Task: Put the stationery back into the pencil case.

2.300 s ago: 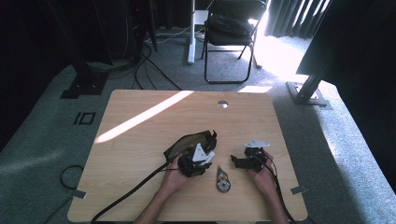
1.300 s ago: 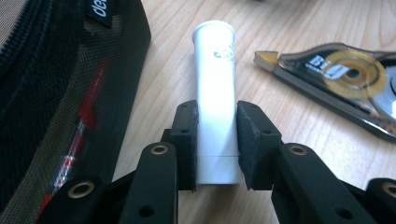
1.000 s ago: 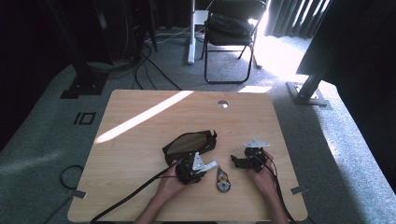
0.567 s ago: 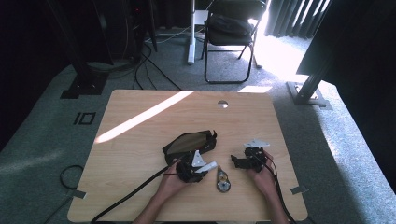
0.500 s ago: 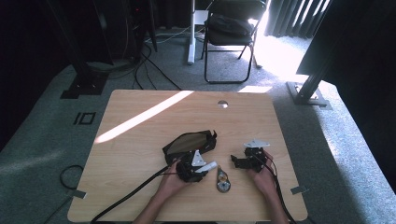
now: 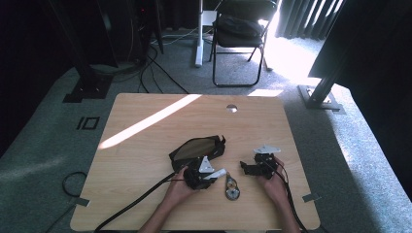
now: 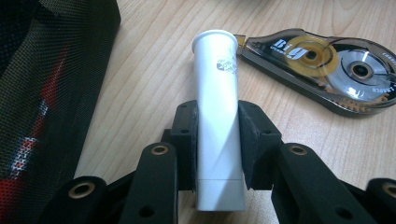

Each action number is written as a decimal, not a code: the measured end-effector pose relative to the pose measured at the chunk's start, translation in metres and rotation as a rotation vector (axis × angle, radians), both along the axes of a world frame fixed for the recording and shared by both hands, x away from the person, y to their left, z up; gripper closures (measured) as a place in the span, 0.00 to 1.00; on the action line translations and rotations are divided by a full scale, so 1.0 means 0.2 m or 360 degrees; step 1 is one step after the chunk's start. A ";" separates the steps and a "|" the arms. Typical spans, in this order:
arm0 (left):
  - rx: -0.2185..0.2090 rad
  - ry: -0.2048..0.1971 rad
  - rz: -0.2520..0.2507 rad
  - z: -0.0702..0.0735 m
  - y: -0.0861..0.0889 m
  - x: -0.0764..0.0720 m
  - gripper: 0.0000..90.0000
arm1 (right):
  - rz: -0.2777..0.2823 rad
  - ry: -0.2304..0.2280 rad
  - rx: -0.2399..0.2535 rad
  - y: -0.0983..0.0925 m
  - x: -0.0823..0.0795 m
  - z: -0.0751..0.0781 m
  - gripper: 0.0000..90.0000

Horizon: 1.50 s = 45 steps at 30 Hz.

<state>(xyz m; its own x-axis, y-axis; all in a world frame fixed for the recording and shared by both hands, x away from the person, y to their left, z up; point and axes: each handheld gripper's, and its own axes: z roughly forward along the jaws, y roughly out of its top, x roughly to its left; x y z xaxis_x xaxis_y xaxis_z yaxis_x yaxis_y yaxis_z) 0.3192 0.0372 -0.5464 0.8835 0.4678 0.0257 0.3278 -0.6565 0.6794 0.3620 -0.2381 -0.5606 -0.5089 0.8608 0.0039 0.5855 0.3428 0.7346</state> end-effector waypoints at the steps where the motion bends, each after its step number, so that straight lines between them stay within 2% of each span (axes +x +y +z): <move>1: 0.0005 -0.0002 -0.0005 0.00 0.00 0.00 0.78 | 0.0000 0.0000 0.0000 0.00 0.00 0.00 0.15; 8: 0.0020 -0.0007 -0.0028 0.01 0.01 -0.01 0.78 | 0.0000 0.0000 0.0000 0.00 0.00 0.00 0.15; 12: -0.0013 -0.0014 -0.0030 0.03 0.01 -0.02 0.78 | 0.0000 0.0000 0.0000 0.00 0.00 0.00 0.15; 27: -0.0059 -0.0042 -0.0077 0.10 0.03 -0.03 0.78 | -0.0001 0.0000 0.0000 0.00 0.00 0.00 0.15; 45: -0.0117 -0.0095 -0.0116 0.22 0.10 -0.05 0.78 | -0.0001 0.0000 0.0000 0.00 0.00 0.00 0.15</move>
<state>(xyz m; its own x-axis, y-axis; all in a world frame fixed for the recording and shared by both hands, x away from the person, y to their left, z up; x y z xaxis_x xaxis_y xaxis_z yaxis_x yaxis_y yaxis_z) 0.3098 0.0565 -0.5022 0.9132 0.4048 0.0474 0.2384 -0.6248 0.7435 0.3621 -0.2381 -0.5606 -0.5086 0.8610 0.0038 0.5857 0.3427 0.7345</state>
